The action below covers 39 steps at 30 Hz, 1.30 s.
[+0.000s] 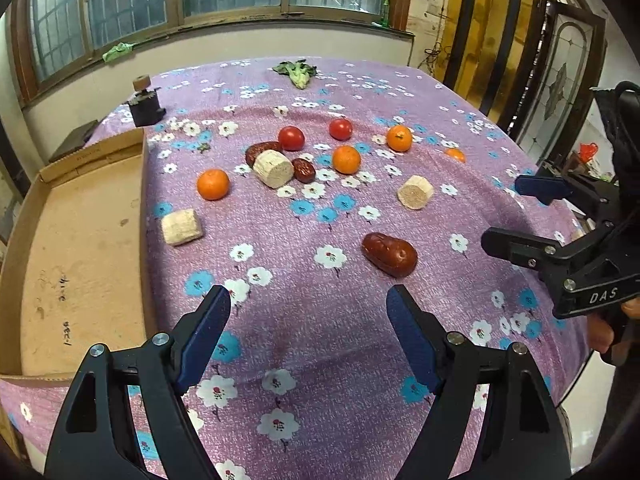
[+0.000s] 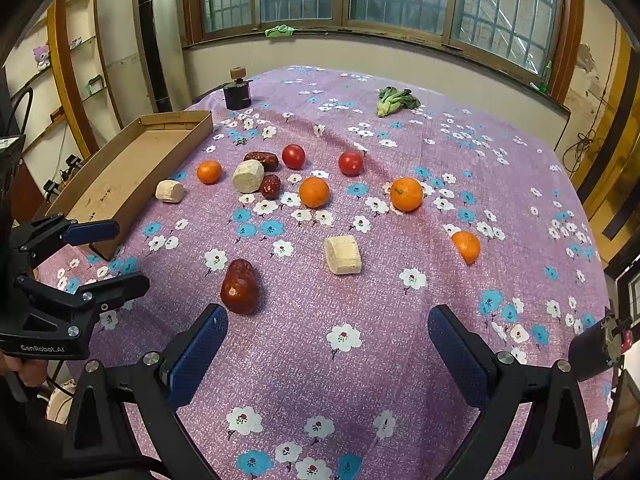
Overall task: Organize fruits
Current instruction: 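Move left tool toward the red date while right tool approaches the beige cube, then close left tool on the red date while right tool grasps the beige cube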
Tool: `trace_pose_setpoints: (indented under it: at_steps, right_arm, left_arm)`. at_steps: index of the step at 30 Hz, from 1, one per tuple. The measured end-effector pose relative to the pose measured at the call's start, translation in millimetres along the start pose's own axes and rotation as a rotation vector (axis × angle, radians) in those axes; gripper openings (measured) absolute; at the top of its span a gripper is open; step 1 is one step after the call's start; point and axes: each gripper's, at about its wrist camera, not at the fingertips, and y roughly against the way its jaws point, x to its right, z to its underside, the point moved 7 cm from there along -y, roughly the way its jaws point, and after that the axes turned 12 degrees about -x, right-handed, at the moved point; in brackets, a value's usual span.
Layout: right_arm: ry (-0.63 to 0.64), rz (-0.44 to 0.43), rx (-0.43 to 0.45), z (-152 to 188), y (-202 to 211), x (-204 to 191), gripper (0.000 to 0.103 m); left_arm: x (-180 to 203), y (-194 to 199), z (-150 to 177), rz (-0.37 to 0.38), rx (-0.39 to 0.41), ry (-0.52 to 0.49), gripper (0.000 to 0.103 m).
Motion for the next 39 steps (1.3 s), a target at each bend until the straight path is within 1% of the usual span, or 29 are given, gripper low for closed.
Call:
trace_pose_setpoints:
  at_steps: [1,4,7,9,11,13,14,16,18,20,21,22,23,24,25,28,33,39]
  right_arm:
    - [0.000,-0.010,0.001,1,0,0,0.100]
    - [0.008,-0.059,0.004,2,-3,-5,0.093]
    - [0.013,-0.069,-0.004,0,-11,-7,0.083]
    - [0.001,-0.077,-0.013,-5,-21,-3,0.072]
    - [-0.018,-0.094,-0.024,-11,-30,2,0.068]
    - [-0.035,-0.111,-0.035,-19,-41,8,0.061]
    - [-0.040,-0.113,-0.041,-22,-47,11,0.056]
    - [-0.053,-0.108,-0.058,-29,-59,18,0.054]
    - [-0.059,-0.111,-0.067,-33,-68,23,0.045]
    - [-0.068,-0.123,-0.080,-37,-77,27,0.041]
    - [-0.070,-0.128,-0.085,-39,-81,28,0.037]
    - [-0.070,-0.132,-0.093,-40,-86,29,0.034]
    - [-0.069,-0.143,-0.099,-39,-89,29,0.031]
    - [-0.068,-0.148,-0.091,-40,-88,29,0.026]
    - [-0.066,-0.158,-0.087,-39,-87,28,0.026]
    - [-0.082,-0.147,-0.072,-32,-79,32,0.024]
    - [-0.104,-0.161,-0.057,-21,-64,34,0.024]
    - [-0.096,-0.173,-0.036,-13,-46,21,0.024]
  left_arm:
    - [0,0,1,0.003,0.000,-0.002,0.081]
    - [1,-4,2,0.028,-0.006,0.001,0.081]
    - [11,-8,-4,0.067,-0.004,-0.003,0.080]
    - [21,-12,-11,0.063,-0.008,-0.028,0.080]
    - [32,-17,-19,0.065,-0.015,-0.059,0.080]
    - [42,-27,-26,0.056,-0.035,-0.088,0.080]
    - [45,-31,-28,0.055,-0.045,-0.097,0.080]
    - [52,-41,-33,0.053,-0.064,-0.114,0.080]
    - [58,-49,-36,0.052,-0.074,-0.129,0.080]
    - [62,-59,-38,0.055,-0.092,-0.134,0.080]
    - [64,-63,-39,0.057,-0.100,-0.137,0.080]
    - [64,-68,-39,0.057,-0.110,-0.137,0.077]
    - [64,-73,-39,0.061,-0.117,-0.135,0.062]
    - [64,-78,-38,0.066,-0.133,-0.132,0.051]
    - [63,-76,-40,0.055,-0.104,-0.141,0.045]
    - [61,-74,-38,0.068,-0.112,-0.137,0.046]
    - [52,-64,-33,0.046,-0.095,-0.125,0.046]
    - [34,-44,-31,-0.006,-0.063,-0.100,0.046]
